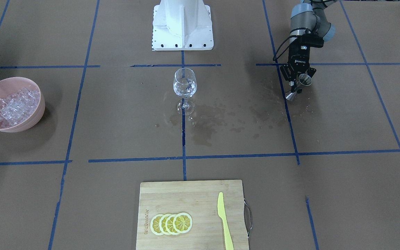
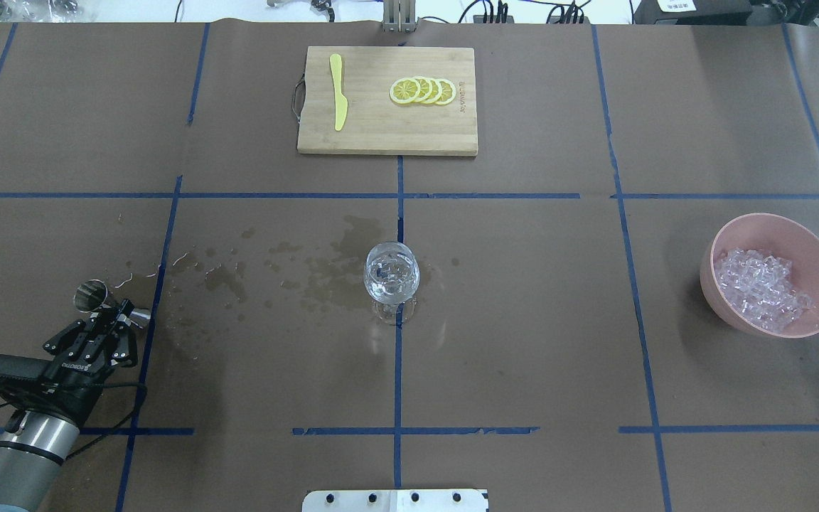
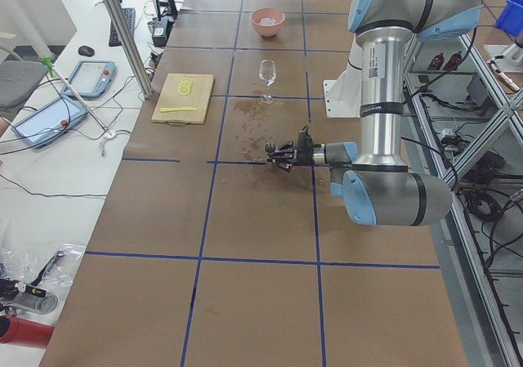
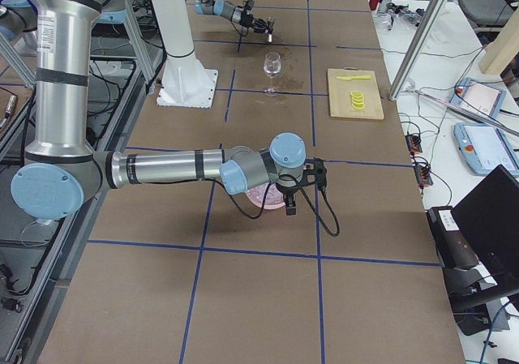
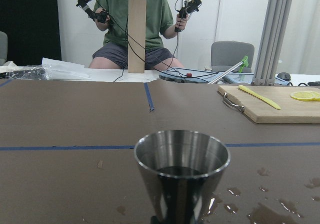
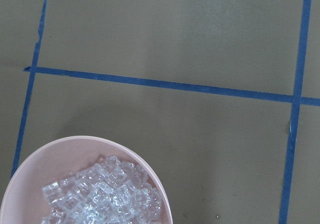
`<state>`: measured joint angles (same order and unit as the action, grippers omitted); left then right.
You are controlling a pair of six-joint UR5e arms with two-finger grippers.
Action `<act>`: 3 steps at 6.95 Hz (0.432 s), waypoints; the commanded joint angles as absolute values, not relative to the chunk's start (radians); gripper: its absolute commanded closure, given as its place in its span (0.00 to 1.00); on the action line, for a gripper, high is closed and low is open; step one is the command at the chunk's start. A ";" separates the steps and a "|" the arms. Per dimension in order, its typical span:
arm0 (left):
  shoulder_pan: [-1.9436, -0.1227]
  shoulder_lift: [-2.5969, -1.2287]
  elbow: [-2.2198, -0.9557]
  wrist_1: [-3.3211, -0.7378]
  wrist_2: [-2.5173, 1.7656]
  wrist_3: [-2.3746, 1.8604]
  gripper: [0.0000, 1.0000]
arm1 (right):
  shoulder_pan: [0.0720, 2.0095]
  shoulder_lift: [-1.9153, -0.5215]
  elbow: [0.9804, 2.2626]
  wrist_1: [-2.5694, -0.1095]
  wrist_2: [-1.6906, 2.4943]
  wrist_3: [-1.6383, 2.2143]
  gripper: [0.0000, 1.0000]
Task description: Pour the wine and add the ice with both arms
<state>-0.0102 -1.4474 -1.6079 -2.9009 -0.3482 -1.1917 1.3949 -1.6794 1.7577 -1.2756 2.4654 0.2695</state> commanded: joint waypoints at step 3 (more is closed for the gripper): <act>-0.049 -1.572 -1.683 -3.007 -0.348 -0.861 1.00 | 1.390 -1.677 1.758 -1.276 2.465 0.270 0.00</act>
